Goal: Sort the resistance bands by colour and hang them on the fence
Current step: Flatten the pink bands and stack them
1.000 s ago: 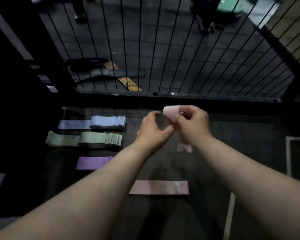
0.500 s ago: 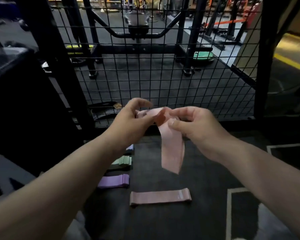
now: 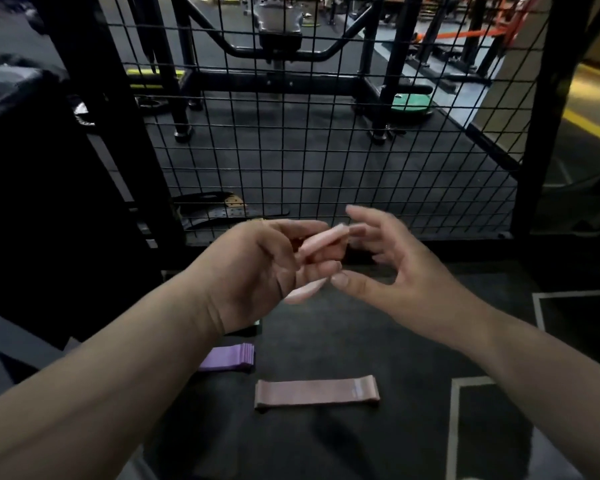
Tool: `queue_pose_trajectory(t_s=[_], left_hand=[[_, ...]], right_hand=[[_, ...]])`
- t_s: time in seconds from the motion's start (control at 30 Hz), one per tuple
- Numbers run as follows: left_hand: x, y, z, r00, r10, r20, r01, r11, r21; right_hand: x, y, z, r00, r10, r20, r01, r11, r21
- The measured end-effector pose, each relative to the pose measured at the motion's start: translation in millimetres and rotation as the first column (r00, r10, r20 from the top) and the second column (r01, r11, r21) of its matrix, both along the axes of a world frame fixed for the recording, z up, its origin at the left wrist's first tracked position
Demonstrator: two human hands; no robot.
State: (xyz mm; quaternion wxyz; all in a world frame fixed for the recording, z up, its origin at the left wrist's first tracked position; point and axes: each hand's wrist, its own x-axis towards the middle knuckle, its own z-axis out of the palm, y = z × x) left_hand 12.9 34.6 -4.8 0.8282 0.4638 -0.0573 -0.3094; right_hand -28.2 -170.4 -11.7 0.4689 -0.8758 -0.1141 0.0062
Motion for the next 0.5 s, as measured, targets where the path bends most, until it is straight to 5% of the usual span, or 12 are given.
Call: queue_pose_trajectory(t_s=[0.1,0.2,0.3,0.5], left_hand=[[9,-3,-3,0.994,-0.016,0.106,-0.003,0.984,0.177],[14,-8,-13,0.981,-0.021,0.195,-0.052,0.931,0.362],[17,-12,-22,0.976,-0.063,0.207,-0.035,0.898,0.438],[21,-20,-25,0.970,-0.116,0.215,0.001,0.881,0.472]], right_hand=[[6,-6,7,0.991,0.051,0.127,-0.038,0.994,-0.106],[13,-5,7,0.988,-0.024,0.156,0.026,1.000,-0.012],[21,0,8,0.995,-0.100,0.006,0.098,0.982,0.161],[31,-6,9,0.972,-0.152,-0.181,0.191,0.956,0.222]])
